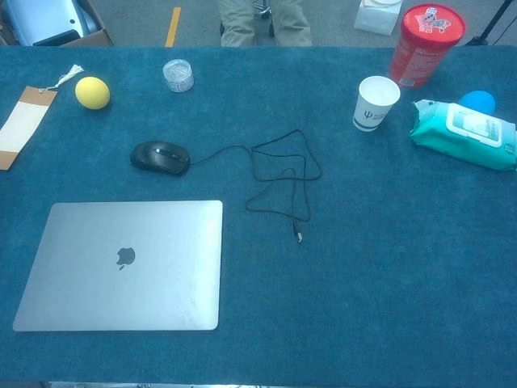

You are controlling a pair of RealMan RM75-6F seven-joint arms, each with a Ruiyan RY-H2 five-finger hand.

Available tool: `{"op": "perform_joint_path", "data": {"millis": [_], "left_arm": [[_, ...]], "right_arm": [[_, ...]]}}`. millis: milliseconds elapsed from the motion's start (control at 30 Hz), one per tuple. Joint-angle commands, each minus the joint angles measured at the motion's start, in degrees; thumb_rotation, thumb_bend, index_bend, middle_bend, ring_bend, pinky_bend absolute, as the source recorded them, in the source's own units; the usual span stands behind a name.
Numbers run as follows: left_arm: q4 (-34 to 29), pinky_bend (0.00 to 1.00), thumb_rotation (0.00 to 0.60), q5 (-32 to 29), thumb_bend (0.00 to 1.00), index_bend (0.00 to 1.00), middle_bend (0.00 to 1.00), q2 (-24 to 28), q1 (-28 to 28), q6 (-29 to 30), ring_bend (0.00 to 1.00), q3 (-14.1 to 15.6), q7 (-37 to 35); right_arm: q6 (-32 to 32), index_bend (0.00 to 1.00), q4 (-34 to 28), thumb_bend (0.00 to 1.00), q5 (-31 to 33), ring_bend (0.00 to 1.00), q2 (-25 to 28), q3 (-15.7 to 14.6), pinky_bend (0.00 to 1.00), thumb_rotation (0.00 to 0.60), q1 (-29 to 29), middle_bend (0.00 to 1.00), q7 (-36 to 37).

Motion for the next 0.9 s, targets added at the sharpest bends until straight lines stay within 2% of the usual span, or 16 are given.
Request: {"op": "perform_joint_path", "data": {"millis": [33,400,600,833,900], "left_arm": [[0.0,0.04,0.6,0.0,0.39,0.21,0.19,-0.1,0.0,0.0,0.1,0.0,0.1],[-0.4,0.04,0.6,0.1,0.39,0.21,0.19,0.2,0.3,0.6,0.1,0.0,0.5],[-0.6,0.04,0.6,0.6,0.39,0.21,0.19,0.3,0.2,0.8,0.1,-0.1,0.4],[-0.3,0.04,0.6,0.7,0.39,0.21,0.19,0.2,0.4,1.0,0.1,0.1,-0.1],[-0.1,0.04,0.6,0.6,0.39,0.21,0.19,0.3,0.6,1.2,0.1,0.2,-0.3]], "right_arm": [[-0.2,0.26,0.1,0.29,0.0,0.0,0.0,0.0,0.0,0.6,0.1,0.11,0.1],[-1.0,0.26,-0.6,0.29,-1.7,0.0,0.5,0.1,0.0,0.6,1.3,0.11,1.1],[-3.5,0.26,-4.5,0.29,-6.6,0.0,3.5,-0.1,0.0,0.6,4.4,0.12,5.2],[-8.7,0.49,-10.2,0.29,-11.6,0.0,4.9,1.5,0.0,0.6,11.0,0.21,3.4],[-10.7,0.53,-11.7,0.25,-12.2,0.0,4.6,2.0,0.0,0.6,12.9,0.23,2.0]]}}
